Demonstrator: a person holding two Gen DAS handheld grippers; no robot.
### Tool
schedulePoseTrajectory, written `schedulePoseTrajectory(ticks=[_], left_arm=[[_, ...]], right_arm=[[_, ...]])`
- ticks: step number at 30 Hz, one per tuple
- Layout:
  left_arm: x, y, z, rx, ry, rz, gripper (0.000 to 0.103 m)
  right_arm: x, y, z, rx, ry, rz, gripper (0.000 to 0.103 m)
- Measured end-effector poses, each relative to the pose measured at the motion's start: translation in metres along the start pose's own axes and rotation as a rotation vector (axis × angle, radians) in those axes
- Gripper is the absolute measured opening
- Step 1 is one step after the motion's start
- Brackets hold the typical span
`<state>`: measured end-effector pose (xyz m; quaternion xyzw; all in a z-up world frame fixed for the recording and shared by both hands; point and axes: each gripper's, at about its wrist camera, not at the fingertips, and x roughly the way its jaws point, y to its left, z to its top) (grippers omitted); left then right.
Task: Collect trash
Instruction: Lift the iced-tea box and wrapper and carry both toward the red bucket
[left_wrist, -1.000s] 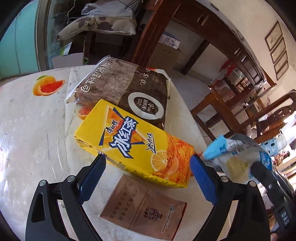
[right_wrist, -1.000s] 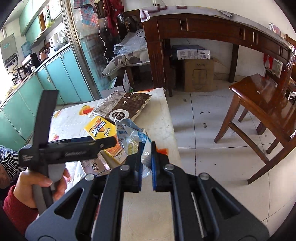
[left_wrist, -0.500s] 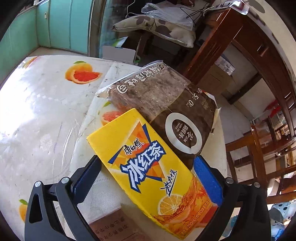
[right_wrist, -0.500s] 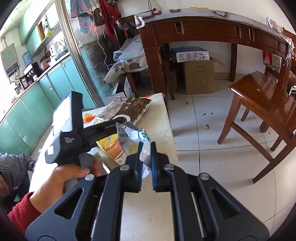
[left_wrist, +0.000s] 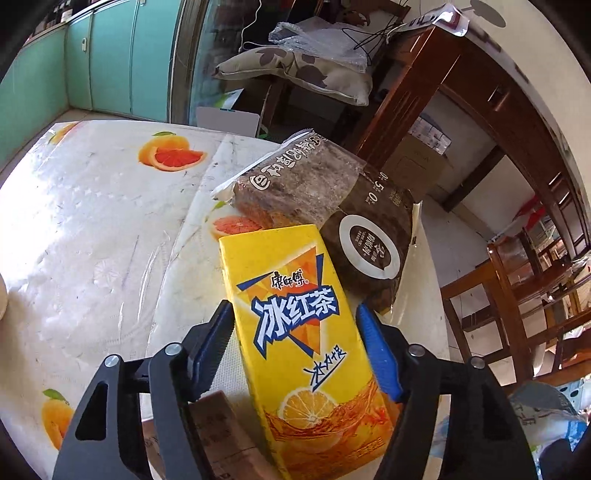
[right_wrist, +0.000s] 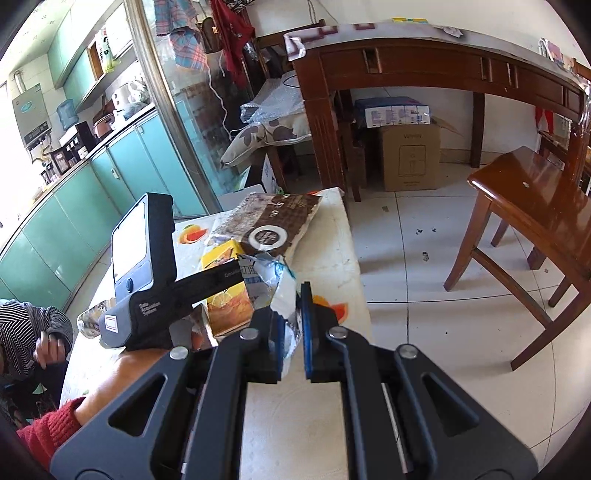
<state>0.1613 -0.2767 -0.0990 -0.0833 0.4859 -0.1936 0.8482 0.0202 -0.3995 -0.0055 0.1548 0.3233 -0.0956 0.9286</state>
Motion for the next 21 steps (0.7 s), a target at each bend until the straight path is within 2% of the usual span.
schedulePoseTrajectory(ticks=[4,14,18,21], left_arm=[[-0.021,0.013,-0.003,0.0,-0.001,-0.085,0.058],[-0.116,0.035,-0.006,0.139,-0.141,-0.236,0.058],[-0.148,0.056,-0.018,0.196,-0.182,-0.22,0.058],[-0.167,0.073,-0.028,0.247,-0.223,-0.164,0.058]], right_arm=[[-0.005,0.015,-0.002,-0.04,-0.012,0.014,0.008],[-0.022,0.055,-0.005,-0.108,-0.077,0.073,0.008],[-0.029,0.079,-0.005,-0.147,-0.1,0.089,0.008],[-0.033,0.097,-0.009,-0.173,-0.116,0.094,0.008]])
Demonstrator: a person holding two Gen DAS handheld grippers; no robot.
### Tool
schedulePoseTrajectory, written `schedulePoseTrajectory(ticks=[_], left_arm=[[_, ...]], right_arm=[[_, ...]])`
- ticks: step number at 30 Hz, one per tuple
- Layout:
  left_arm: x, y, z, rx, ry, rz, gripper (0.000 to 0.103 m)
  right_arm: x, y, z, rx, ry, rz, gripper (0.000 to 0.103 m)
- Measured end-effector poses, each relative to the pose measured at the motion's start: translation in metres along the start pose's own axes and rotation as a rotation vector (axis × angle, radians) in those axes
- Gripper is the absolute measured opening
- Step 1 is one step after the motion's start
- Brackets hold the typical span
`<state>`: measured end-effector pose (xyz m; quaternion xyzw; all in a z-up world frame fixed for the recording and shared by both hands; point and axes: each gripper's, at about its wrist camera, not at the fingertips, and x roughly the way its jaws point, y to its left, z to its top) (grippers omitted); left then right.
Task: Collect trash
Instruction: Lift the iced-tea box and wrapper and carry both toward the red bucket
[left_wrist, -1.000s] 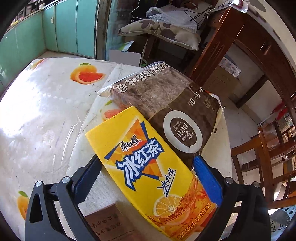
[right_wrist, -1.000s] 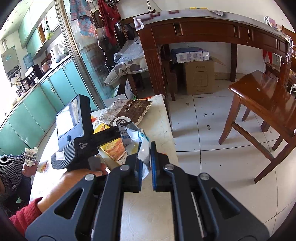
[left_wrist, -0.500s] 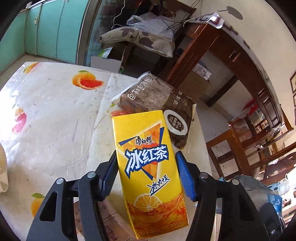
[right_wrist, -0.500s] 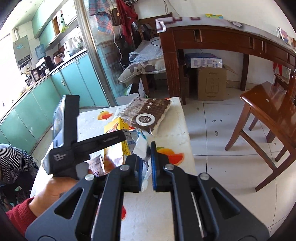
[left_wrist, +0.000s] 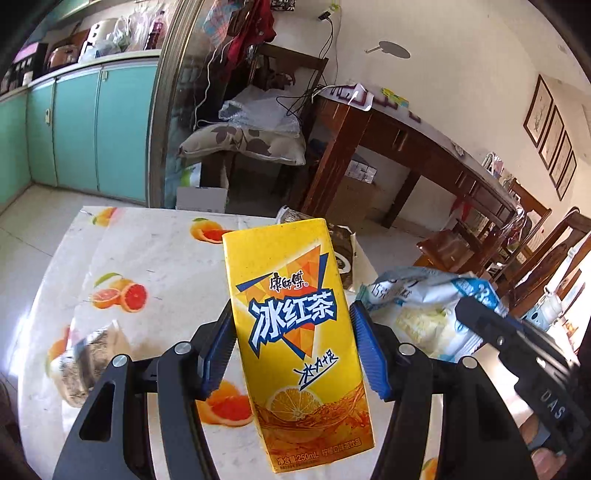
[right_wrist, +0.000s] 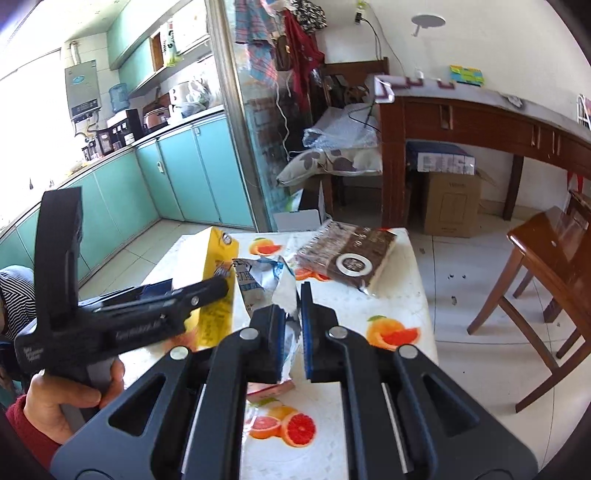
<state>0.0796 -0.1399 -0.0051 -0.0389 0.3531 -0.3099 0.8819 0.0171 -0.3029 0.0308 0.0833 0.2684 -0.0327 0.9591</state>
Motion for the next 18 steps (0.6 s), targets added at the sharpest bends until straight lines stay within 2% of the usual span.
schedulePoseTrajectory(ticks=[2,7,11,18], left_arm=[[-0.014,0.01,-0.007,0.027,-0.024,0.055,0.058],[-0.034,0.042,-0.021,0.02,-0.032,0.098,0.058],[-0.049,0.06,-0.026,0.057,-0.067,0.157,0.058],[-0.073,0.089,-0.022,0.097,-0.132,0.199,0.058]], right_arm=[[0.0,0.012,-0.002,-0.008,-0.004,0.013,0.008],[0.003,0.04,-0.008,-0.032,0.008,0.041,0.008],[0.004,0.062,-0.01,-0.049,0.004,0.054,0.008],[0.014,0.103,-0.009,-0.097,0.01,0.068,0.008]])
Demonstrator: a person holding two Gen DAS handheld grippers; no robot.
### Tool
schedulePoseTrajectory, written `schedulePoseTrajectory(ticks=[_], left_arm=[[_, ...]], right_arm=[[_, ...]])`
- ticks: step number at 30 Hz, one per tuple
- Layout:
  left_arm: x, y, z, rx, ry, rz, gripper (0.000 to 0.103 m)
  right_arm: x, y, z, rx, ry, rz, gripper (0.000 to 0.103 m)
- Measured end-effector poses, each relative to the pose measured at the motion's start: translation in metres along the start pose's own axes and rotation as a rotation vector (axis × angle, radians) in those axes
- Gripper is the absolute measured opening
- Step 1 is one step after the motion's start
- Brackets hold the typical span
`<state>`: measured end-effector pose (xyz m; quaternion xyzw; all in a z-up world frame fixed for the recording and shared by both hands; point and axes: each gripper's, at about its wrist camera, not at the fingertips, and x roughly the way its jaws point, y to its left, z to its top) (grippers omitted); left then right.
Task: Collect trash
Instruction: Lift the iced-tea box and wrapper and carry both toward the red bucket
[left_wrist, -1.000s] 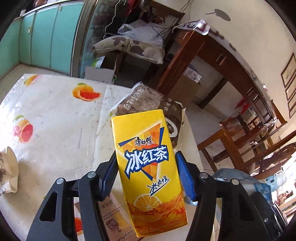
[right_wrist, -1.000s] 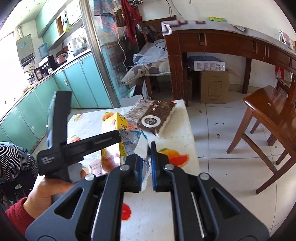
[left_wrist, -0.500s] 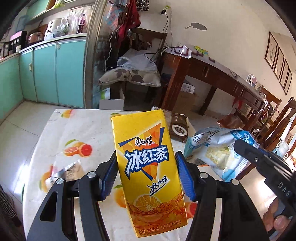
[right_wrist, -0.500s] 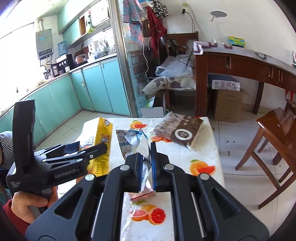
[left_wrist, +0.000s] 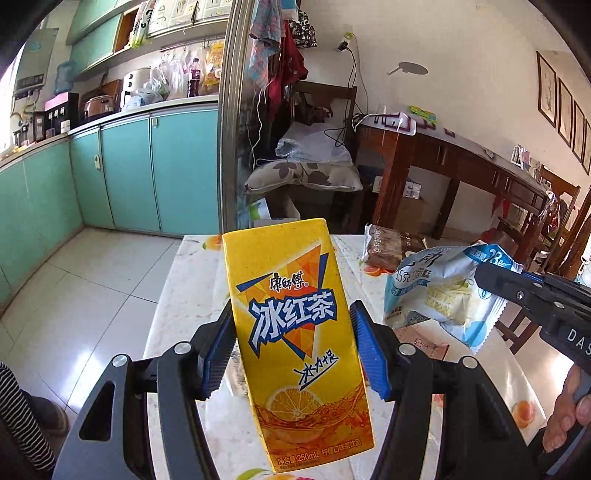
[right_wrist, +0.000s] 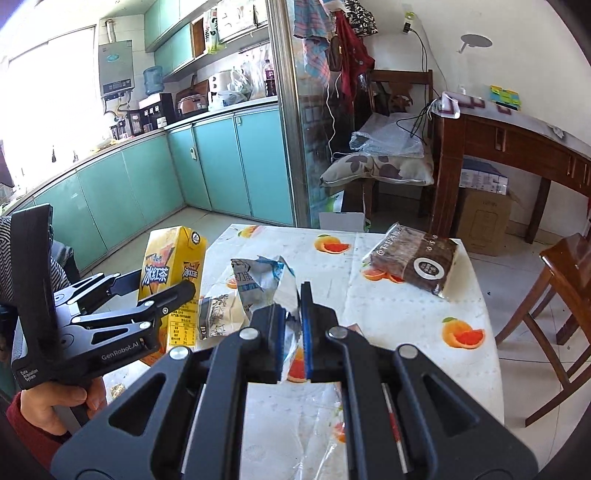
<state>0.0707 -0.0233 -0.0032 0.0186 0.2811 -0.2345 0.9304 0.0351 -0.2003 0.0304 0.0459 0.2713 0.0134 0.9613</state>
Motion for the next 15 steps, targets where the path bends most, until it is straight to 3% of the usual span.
schedulePoseTrajectory(ticks=[9,15], left_arm=[[-0.011,0.058,-0.002,-0.045,-0.036,0.052,0.058],[-0.016,0.103,-0.005,-0.104,-0.062,0.146,0.058]], right_arm=[[0.031,0.054,0.014,-0.072,0.021,0.044,0.008],[0.053,0.088,0.019,-0.106,0.036,0.096,0.008]])
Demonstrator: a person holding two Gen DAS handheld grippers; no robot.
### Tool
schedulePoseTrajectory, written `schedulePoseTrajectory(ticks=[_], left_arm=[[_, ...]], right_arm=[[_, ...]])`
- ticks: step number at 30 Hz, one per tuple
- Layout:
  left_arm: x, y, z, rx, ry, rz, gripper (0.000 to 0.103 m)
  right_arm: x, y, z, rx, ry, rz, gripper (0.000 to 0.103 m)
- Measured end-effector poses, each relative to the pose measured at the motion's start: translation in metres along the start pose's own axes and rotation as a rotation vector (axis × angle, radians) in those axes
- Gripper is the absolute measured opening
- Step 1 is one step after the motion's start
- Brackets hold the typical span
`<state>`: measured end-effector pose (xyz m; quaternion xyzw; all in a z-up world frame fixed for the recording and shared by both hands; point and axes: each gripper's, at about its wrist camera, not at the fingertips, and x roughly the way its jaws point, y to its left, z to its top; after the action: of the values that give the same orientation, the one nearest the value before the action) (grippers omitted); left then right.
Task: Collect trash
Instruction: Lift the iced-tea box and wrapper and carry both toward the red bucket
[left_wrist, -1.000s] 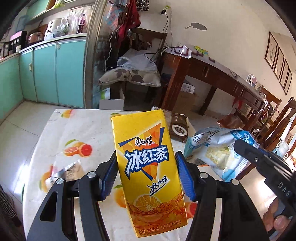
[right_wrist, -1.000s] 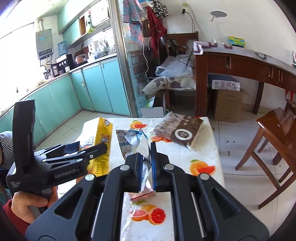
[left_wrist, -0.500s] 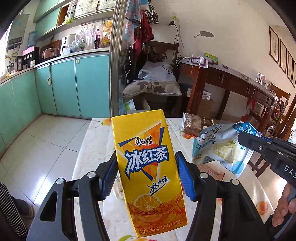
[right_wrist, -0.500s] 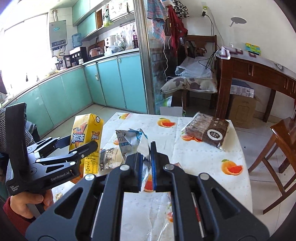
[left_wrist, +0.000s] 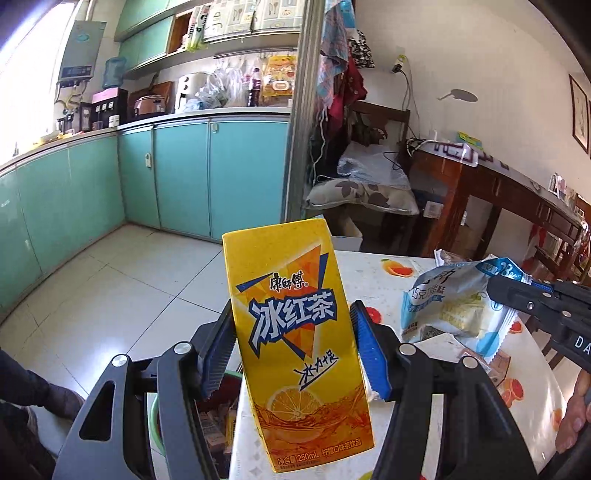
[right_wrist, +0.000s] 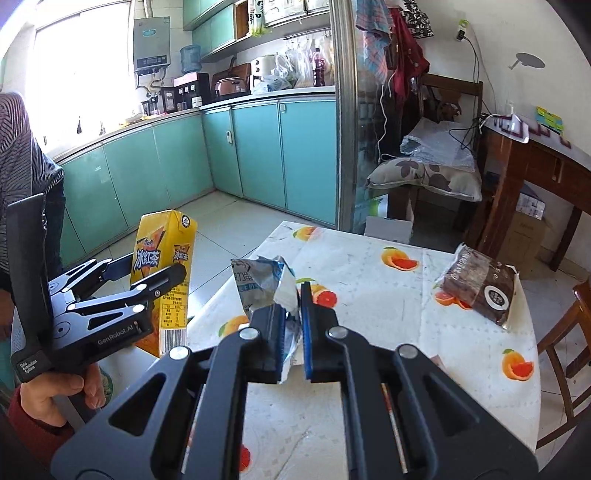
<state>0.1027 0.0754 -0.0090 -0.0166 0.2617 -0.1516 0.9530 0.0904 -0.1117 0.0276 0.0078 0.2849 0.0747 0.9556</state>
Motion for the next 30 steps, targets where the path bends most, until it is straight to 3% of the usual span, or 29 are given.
schedulePoseTrajectory(ticks=[4,14,19,30], left_arm=[[0.005,0.026,0.001,-0.046,-0.001,0.045,0.058],[0.031,0.088,-0.009,-0.146,0.083,0.09,0.058],[0.046,0.12,-0.024,-0.227,0.156,0.105,0.058],[0.068,0.153,-0.067,-0.277,0.307,0.107,0.058]], right_arm=[[0.015,0.018,0.005,-0.013,0.007,0.03,0.008],[0.057,0.056,0.014,-0.025,0.055,0.121,0.008],[0.089,0.076,0.018,-0.018,0.103,0.181,0.008],[0.167,0.14,0.017,-0.076,0.257,0.245,0.008]])
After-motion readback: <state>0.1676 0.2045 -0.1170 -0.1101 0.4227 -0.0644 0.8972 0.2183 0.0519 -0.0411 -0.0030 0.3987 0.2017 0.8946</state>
